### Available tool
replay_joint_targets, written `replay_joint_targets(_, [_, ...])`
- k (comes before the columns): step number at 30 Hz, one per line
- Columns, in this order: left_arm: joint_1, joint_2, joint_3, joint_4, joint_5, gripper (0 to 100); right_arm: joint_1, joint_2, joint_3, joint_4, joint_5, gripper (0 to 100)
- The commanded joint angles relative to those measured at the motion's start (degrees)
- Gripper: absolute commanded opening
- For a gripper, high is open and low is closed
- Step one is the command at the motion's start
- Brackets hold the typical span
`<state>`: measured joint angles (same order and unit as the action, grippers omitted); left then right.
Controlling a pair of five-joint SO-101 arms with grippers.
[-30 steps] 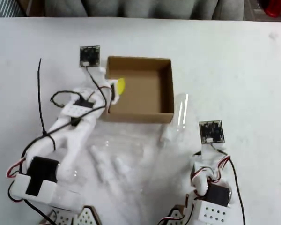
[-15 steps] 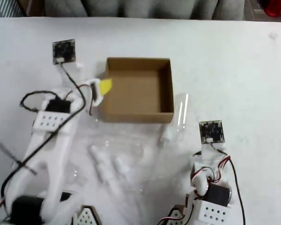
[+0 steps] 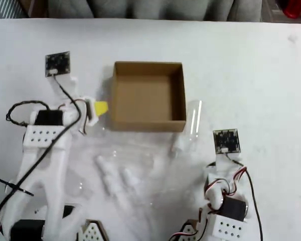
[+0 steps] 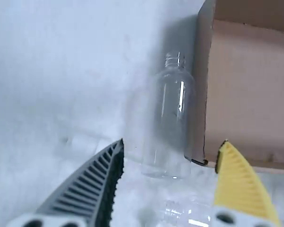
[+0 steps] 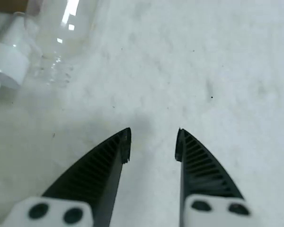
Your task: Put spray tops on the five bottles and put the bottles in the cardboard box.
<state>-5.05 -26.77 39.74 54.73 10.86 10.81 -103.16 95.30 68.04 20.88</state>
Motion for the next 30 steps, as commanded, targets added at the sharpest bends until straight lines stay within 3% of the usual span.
replay_joint_targets(1, [-0.84, -2.68, 0.35, 0.0, -2.2, 31, -0.22, -0.04, -1.49, -0.66, 0.7, 13.4])
replay_joint_targets(7, [-0.4, -2.59, 0.88, -0.97, -2.29, 31, -0.22, -0.04, -1.49, -0.66, 0.7, 13.4])
replay_joint_targets(13, [-0.4, 0.31, -0.18, -7.56, -2.37, 15, -0.22, -0.04, -1.49, -0.66, 0.7, 13.4])
replay_joint_targets(23, [-1.01, 17.8, -10.2, -7.56, -2.02, 22, -0.48, -0.04, -1.49, -0.66, 0.7, 13.4])
replay_joint_targets(30, [-7.87, 16.4, -16.62, 4.66, -1.85, 22, -0.48, -0.04, -1.49, -0.75, 0.7, 13.5])
